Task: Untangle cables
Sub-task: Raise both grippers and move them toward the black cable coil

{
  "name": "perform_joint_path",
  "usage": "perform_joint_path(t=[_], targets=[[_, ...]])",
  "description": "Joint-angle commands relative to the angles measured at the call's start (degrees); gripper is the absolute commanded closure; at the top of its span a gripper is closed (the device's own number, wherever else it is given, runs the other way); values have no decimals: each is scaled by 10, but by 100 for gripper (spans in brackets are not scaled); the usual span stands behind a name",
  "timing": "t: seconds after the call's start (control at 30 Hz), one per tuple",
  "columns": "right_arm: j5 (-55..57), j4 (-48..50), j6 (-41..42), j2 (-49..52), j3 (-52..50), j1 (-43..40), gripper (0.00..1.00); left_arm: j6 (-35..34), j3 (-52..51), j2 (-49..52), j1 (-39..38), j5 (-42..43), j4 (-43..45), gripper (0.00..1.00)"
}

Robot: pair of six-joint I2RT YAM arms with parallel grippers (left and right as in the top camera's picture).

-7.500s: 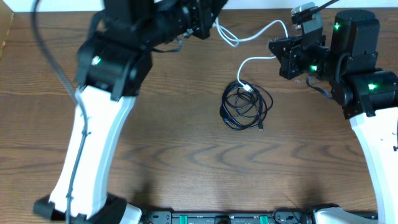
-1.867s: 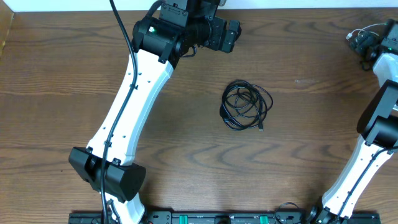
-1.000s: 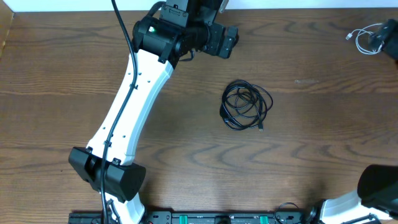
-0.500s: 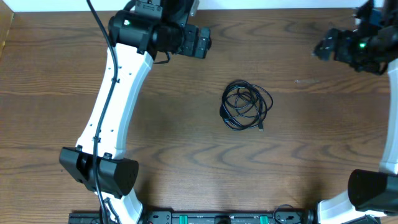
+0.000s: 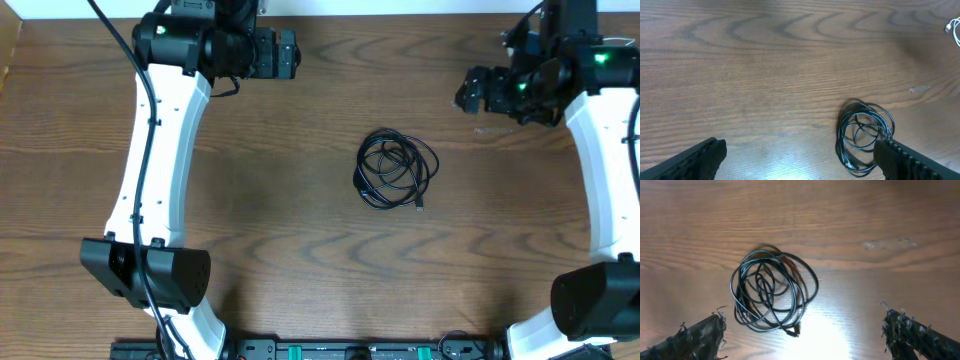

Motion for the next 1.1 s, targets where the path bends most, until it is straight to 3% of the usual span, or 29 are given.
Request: perform_joint_path(t=[0.0, 1.07], targets=[[-6, 12, 2, 2, -16, 10, 1, -12, -6, 5, 5, 6, -3, 1], [-25, 1, 2, 6, -24, 76, 1, -26, -37, 82, 3, 6, -61, 3]])
